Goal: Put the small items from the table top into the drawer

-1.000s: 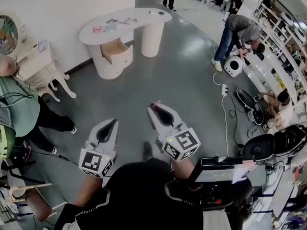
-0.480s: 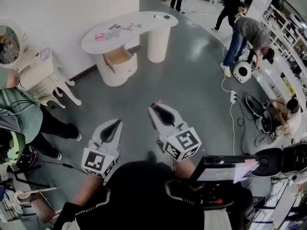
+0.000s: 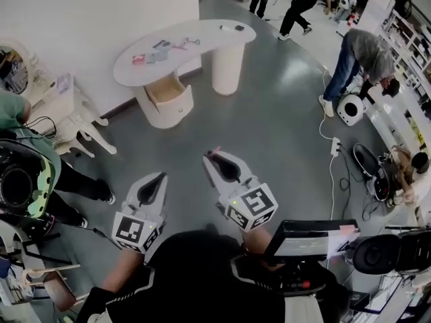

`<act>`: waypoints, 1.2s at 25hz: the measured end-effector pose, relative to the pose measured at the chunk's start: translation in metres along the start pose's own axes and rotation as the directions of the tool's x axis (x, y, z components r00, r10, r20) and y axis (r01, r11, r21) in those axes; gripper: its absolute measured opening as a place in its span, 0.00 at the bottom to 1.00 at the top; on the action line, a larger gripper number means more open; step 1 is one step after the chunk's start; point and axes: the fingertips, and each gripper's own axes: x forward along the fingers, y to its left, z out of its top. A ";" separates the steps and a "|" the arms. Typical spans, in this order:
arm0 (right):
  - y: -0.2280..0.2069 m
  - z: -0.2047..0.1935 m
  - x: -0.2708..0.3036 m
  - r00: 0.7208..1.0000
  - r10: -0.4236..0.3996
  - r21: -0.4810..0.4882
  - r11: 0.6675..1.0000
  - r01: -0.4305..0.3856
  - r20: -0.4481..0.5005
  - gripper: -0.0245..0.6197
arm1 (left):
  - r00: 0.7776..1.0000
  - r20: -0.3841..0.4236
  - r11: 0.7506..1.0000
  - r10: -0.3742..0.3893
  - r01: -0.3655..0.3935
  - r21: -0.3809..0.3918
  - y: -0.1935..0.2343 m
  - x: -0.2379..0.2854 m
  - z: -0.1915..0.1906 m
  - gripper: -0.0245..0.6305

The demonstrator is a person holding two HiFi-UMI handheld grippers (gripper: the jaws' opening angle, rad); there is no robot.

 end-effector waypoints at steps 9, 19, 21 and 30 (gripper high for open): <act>-0.043 -0.009 0.021 0.999 0.031 0.038 0.999 -0.031 -0.007 0.12 | 0.999 -0.026 0.999 0.034 -0.033 0.024 0.010 0.041 0.008 0.04; -0.054 -0.012 0.080 0.999 0.005 0.011 1.000 -0.005 -0.052 0.12 | 1.000 0.014 1.000 0.018 -0.018 -0.013 0.071 0.070 0.003 0.04; -0.054 -0.006 0.096 0.999 -0.003 -0.002 1.000 0.003 -0.053 0.12 | 1.000 0.027 1.000 0.015 -0.015 -0.020 0.088 0.074 0.005 0.04; -0.047 0.004 0.176 0.997 -0.027 -0.017 1.000 0.025 -0.066 0.12 | 0.997 0.078 0.999 0.007 -0.003 -0.049 0.171 0.079 0.007 0.04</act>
